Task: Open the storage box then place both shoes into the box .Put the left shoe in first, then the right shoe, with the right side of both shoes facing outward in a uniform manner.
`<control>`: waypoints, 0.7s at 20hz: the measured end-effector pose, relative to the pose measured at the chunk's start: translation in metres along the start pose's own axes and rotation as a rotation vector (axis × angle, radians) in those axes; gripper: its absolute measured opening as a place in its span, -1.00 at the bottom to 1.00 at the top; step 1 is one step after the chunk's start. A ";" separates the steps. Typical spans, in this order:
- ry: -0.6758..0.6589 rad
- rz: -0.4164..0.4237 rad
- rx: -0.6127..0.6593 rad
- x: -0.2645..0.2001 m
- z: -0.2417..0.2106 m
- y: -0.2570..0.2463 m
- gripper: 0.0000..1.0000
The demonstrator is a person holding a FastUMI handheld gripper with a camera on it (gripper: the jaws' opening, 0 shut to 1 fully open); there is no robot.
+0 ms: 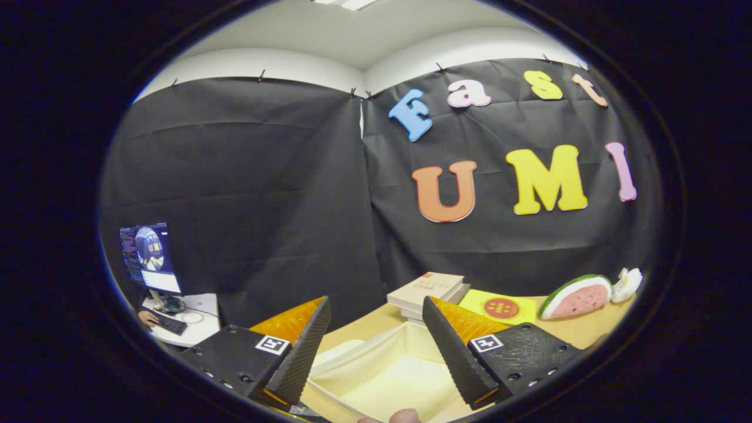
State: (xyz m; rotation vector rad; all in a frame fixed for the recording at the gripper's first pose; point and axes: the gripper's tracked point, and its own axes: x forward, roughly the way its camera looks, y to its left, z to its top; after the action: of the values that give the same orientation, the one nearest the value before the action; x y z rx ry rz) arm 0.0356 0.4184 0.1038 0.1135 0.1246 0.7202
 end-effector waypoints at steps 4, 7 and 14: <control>-0.023 -0.130 -0.011 -0.067 -0.004 -0.091 0.91; -0.010 -0.273 -0.028 -0.108 -0.017 -0.167 0.91; 0.199 -0.465 -0.038 -0.150 -0.103 -0.276 0.91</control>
State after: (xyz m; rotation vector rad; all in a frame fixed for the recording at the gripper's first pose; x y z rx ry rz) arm 0.0875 0.1190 -0.0271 -0.0253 0.3157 0.2677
